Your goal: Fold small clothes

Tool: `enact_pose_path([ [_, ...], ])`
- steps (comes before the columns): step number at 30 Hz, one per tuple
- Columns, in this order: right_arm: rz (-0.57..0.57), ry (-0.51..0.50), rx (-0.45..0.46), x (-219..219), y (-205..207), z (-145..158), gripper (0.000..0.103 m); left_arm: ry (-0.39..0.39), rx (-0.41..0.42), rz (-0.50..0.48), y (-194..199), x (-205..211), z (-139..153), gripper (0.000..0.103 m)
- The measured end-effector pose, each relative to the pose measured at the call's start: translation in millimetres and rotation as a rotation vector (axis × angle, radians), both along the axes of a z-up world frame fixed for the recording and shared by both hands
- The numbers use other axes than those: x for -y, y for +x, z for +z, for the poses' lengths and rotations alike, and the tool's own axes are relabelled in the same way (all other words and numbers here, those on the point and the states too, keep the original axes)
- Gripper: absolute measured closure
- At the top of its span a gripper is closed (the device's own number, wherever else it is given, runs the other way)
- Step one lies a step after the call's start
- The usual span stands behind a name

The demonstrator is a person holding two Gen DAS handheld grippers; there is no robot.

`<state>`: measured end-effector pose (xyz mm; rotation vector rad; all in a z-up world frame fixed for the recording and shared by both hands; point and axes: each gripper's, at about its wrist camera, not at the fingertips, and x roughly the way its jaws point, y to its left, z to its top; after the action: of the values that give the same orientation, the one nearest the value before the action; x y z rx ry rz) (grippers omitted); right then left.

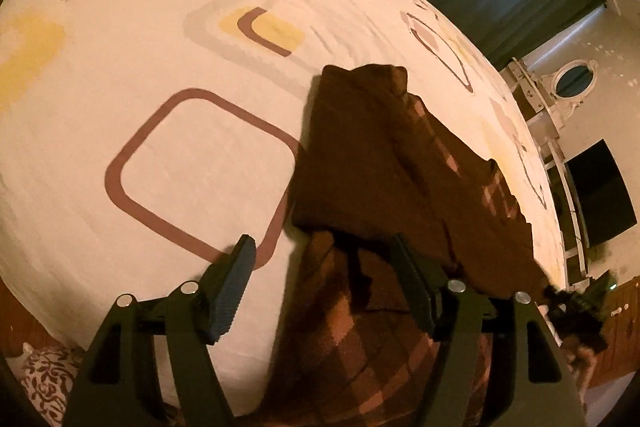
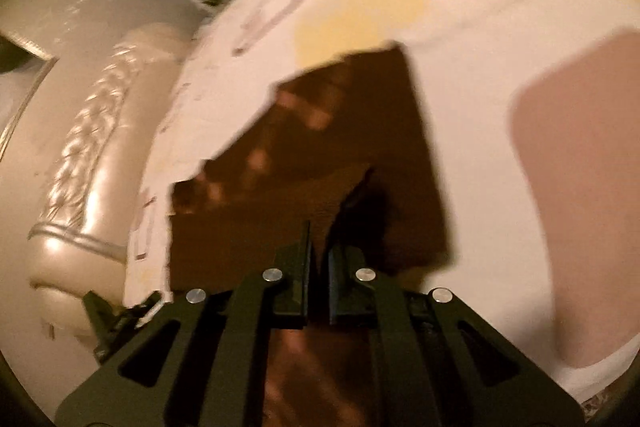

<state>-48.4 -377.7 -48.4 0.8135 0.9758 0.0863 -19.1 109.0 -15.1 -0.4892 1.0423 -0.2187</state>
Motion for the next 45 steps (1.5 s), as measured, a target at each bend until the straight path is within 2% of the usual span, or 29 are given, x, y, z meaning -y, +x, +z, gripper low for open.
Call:
enact_pose_path([
  [4,-0.011,-0.015,-0.040,6,-1,-24,0.097,0.023,0.003,0.001,10,1,0,0.034],
  [9,0.016,0.001,-0.040,4,2,-28,0.096,0.008,-0.025,0.010,38,-6,-8,0.034],
  [12,0.020,0.037,-0.025,13,2,-21,0.090,0.019,-0.013,-0.002,60,-10,-7,0.034],
  [14,0.003,0.042,0.013,22,4,-11,0.078,0.012,0.001,-0.038,78,-12,-7,0.028],
  [19,-0.024,0.056,0.035,45,27,-9,0.069,-0.053,0.014,-0.092,129,-21,-16,0.026],
  [22,-0.031,0.067,0.029,56,51,-20,0.067,-0.107,0.030,-0.118,149,-23,-20,0.023],
  [27,-0.022,0.096,0.025,58,83,-37,0.064,-0.194,0.035,-0.181,162,-16,-24,0.023],
  [29,-0.018,0.126,0.039,58,91,-39,0.058,-0.206,0.039,-0.210,163,-12,-24,0.023],
  [32,-0.014,0.156,0.054,56,97,-39,0.055,-0.243,0.036,-0.232,164,-9,-23,0.023],
  [33,-0.009,0.158,0.057,57,98,-39,0.055,-0.278,0.032,-0.258,162,-7,-24,0.024],
  [36,0.010,0.161,0.065,56,98,-39,0.054,-0.319,0.011,-0.318,159,-1,-27,0.032],
  [39,0.028,0.171,0.070,59,95,-40,0.054,-0.276,0.020,-0.363,156,7,-26,0.041],
  [41,0.038,0.171,0.071,58,94,-40,0.054,-0.309,-0.008,-0.340,159,4,-31,0.063],
  [42,0.038,0.174,0.073,59,94,-40,0.054,-0.334,-0.031,-0.320,161,2,-35,0.069],
  [44,0.035,0.181,0.073,60,93,-40,0.054,-0.338,-0.058,-0.292,164,0,-41,0.092],
  [45,0.033,0.184,0.074,60,93,-40,0.054,-0.327,-0.062,-0.283,164,1,-43,0.094],
])
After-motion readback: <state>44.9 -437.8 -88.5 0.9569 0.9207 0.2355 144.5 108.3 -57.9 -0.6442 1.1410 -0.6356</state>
